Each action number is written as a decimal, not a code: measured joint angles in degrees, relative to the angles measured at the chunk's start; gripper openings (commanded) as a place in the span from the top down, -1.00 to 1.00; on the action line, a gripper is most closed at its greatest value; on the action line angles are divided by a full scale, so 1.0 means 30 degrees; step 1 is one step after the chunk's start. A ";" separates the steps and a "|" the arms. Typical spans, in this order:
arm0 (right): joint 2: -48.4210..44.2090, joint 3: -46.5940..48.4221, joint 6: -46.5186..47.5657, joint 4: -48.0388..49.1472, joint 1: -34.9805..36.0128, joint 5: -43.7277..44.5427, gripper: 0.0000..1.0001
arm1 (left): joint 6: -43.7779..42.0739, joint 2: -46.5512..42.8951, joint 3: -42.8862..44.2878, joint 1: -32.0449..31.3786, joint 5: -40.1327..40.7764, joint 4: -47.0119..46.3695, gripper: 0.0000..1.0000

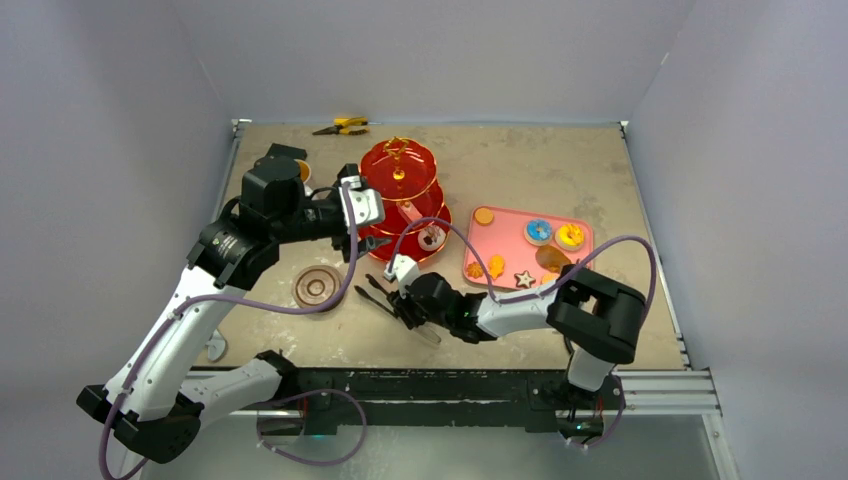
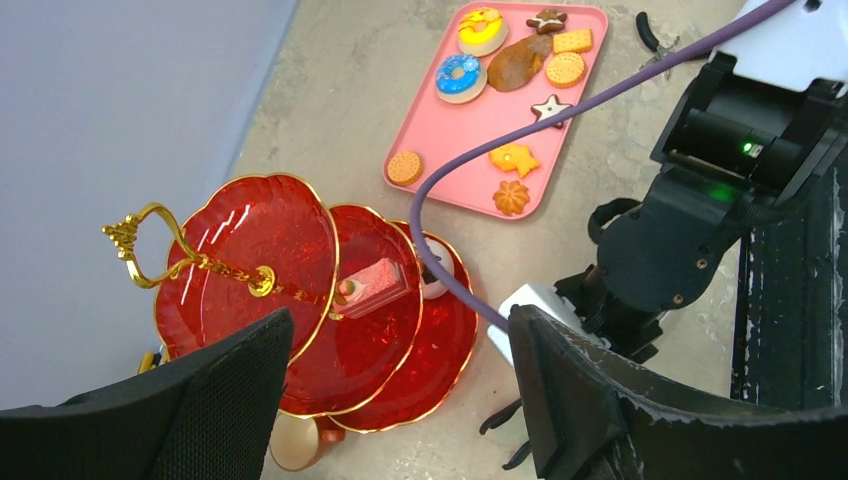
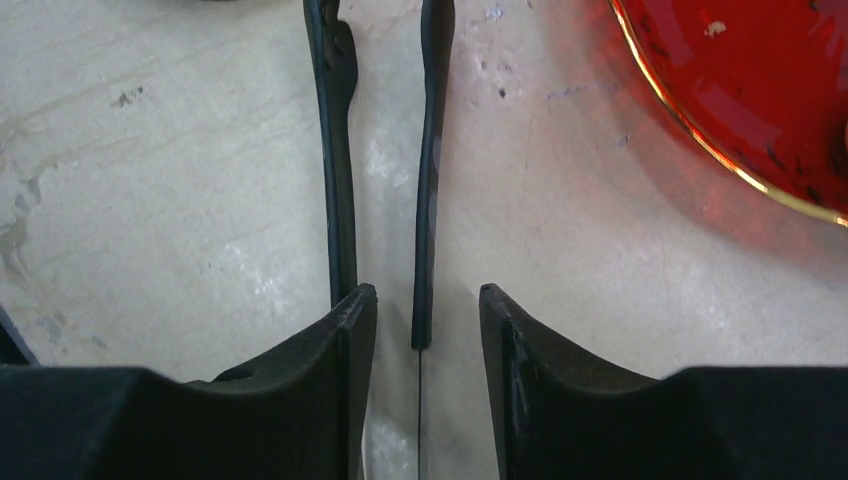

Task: Serve the afternoon tea
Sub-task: Pick up the clamp from the center of the board.

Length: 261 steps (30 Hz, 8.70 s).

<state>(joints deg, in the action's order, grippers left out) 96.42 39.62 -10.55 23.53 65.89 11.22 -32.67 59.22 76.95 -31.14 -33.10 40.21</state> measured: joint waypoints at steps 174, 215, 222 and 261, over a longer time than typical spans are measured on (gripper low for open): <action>-1.0958 0.8998 -0.1173 -0.9632 -1.3478 -0.1945 1.00 | -0.7599 0.4240 0.5625 -0.6528 0.4721 0.5224 1.00; -0.6054 1.4586 0.1239 -1.7544 -1.3092 -0.9566 1.00 | -2.6906 0.1290 -0.3563 -0.6557 0.7919 -0.8801 0.10; -0.5799 1.5278 0.1166 -1.8513 -1.2553 -0.9384 1.00 | -2.7481 0.1996 -0.2710 -0.6557 0.9551 -0.6084 0.14; -0.7227 1.7537 -0.0015 -1.7595 -1.1810 -0.8298 -0.98 | -1.8156 0.3111 -0.2885 -0.6666 1.1970 -0.8903 1.00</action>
<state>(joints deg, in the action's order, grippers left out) 74.74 92.23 -10.59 -29.26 30.46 -13.67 -87.13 68.55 68.29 -51.13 2.81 13.50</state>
